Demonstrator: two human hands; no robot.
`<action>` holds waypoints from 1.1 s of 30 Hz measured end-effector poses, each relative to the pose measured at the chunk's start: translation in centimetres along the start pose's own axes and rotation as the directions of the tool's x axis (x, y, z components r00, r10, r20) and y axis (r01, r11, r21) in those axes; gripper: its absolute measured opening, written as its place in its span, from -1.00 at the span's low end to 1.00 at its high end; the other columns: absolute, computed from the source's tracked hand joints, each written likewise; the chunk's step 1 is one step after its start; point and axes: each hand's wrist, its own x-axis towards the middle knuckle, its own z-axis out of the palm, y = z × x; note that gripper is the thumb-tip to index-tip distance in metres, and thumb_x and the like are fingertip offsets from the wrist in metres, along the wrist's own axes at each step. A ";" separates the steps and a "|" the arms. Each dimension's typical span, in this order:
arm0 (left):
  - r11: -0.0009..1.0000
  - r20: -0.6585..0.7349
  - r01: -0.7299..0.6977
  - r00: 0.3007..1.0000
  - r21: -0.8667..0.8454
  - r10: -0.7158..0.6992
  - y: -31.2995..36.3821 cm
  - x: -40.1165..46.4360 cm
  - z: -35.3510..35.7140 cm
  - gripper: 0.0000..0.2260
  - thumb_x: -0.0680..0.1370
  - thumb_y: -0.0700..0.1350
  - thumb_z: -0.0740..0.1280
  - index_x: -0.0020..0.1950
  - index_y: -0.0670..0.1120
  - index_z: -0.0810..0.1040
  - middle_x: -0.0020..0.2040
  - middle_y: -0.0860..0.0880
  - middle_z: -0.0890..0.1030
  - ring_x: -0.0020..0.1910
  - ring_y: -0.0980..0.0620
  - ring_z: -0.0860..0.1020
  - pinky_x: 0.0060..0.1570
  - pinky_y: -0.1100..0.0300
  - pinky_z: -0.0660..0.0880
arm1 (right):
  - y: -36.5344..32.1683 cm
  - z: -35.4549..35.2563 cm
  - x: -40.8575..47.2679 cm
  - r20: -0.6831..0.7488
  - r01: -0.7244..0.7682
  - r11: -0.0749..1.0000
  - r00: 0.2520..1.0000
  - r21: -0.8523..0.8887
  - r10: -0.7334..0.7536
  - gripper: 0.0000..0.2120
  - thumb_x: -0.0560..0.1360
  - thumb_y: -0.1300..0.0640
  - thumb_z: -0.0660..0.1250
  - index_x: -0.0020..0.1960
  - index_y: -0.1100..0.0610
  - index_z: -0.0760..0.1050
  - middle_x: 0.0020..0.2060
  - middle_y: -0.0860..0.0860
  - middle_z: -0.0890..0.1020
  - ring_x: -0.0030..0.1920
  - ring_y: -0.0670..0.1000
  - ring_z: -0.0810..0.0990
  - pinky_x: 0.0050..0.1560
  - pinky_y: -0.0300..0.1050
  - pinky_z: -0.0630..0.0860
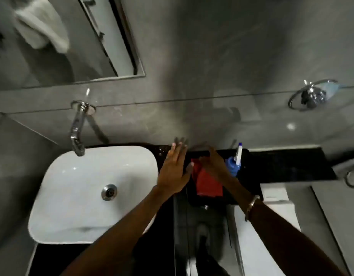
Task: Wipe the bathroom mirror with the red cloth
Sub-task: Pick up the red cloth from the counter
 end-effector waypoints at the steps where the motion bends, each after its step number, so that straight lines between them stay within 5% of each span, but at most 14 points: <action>1: 0.999 0.088 0.031 0.996 -0.022 -0.029 -0.2 0.6 1.7 -0.38 0.71 0.12 0.14 0.68 -0.17 0.10 0.70 -0.17 0.07 0.69 -0.16 -0.09 0.65 -0.14 0.08 | 1.4 0.5 0.5 0.010 -0.090 0.994 0.996 0.056 0.090 -0.48 0.66 0.19 0.29 0.58 0.21 0.27 0.49 0.19 0.44 0.50 0.19 0.42 0.45 -0.09 0.29; 4: 0.988 0.294 0.152 0.945 0.003 -0.146 -1.2 1.8 6.6 -0.39 0.73 0.09 0.11 0.69 -0.15 0.00 0.71 -0.15 -0.02 0.69 -0.14 -0.16 0.67 -0.10 -0.01 | 6.1 2.9 1.8 0.077 -0.301 0.950 0.952 0.078 0.295 -0.51 0.68 0.15 0.26 0.58 0.19 0.26 0.50 0.14 0.40 0.54 0.20 0.37 0.50 -0.01 0.31; 7: 0.979 0.374 0.198 0.906 0.038 -0.198 -2.3 2.6 10.0 -0.40 0.74 0.09 0.07 0.70 -0.15 -0.03 0.72 -0.15 -0.04 0.69 -0.14 -0.19 0.67 -0.04 -0.09 | 8.5 6.1 3.2 -0.002 -0.496 0.868 0.868 -0.011 0.496 -0.28 0.63 -0.04 0.33 0.64 0.19 0.09 0.58 0.20 0.27 0.57 0.28 0.26 0.53 0.26 0.26; 14: 0.954 0.401 0.298 0.878 -0.025 -0.264 -3.3 2.7 12.1 -0.43 0.74 0.07 0.08 0.69 -0.13 0.04 0.71 -0.12 0.02 0.69 -0.11 -0.16 0.63 -0.04 0.00 | 8.5 10.4 5.1 -0.168 -0.635 0.766 0.770 -0.102 0.616 -0.10 0.48 -0.14 0.47 0.60 0.19 0.09 0.54 0.21 0.26 0.55 0.32 0.23 0.49 0.33 0.25; 19: 0.942 0.397 0.324 0.879 -0.091 -0.264 -4.0 2.2 11.9 -0.44 0.74 0.06 0.10 0.69 -0.12 0.06 0.71 -0.11 0.02 0.69 -0.08 -0.18 0.63 -0.06 0.06 | 9.7 11.7 4.1 -0.258 -0.701 0.713 0.687 0.013 0.679 -0.02 0.45 -0.17 0.50 0.63 0.18 0.06 0.58 0.29 0.19 0.56 0.35 0.22 0.49 0.32 0.24; 22: 0.944 0.391 0.305 0.890 -0.125 -0.235 -4.6 1.9 11.7 -0.44 0.74 0.06 0.11 0.69 -0.11 0.05 0.72 -0.10 0.02 0.69 -0.07 -0.18 0.63 -0.07 0.06 | 9.8 11.3 3.9 -0.174 -0.699 0.661 0.640 0.273 0.748 -0.15 0.47 -0.02 0.52 0.57 0.22 0.14 0.47 0.29 0.40 0.43 0.34 0.45 0.42 0.26 0.41; 25: 0.922 0.392 0.332 0.889 -0.199 -0.235 -5.0 1.9 10.9 -0.43 0.74 0.07 0.11 0.69 -0.08 0.04 0.72 -0.08 0.00 0.69 -0.04 -0.18 0.63 -0.08 0.06 | 8.7 9.6 3.8 -0.043 -0.655 0.643 0.686 0.396 0.726 -0.46 0.54 0.12 0.40 0.45 0.31 0.40 0.32 0.29 0.57 0.29 0.30 0.59 0.22 0.08 0.56; 29: 0.747 0.409 0.502 0.850 -0.436 -0.333 -4.5 1.8 7.8 -0.45 0.73 0.11 0.14 0.69 0.05 0.06 0.71 -0.03 0.07 0.68 0.01 0.04 0.57 0.04 0.17 | 3.3 6.2 2.8 0.057 -0.563 0.659 0.780 0.499 0.623 -0.60 0.51 0.24 0.37 0.32 0.35 0.53 0.22 0.30 0.62 0.21 0.31 0.61 0.26 0.19 0.57; 33: 0.319 0.379 0.515 0.834 -0.796 -0.400 -2.8 2.4 2.4 -0.53 0.72 0.04 0.20 0.64 0.11 0.23 0.58 -0.05 0.41 0.43 0.03 0.47 0.38 0.13 0.44 | -5.9 3.1 0.8 0.089 -0.348 0.774 0.930 0.529 0.357 -0.76 0.49 0.29 0.41 0.15 0.31 0.63 0.08 0.32 0.69 0.03 0.22 0.67 0.17 0.23 0.61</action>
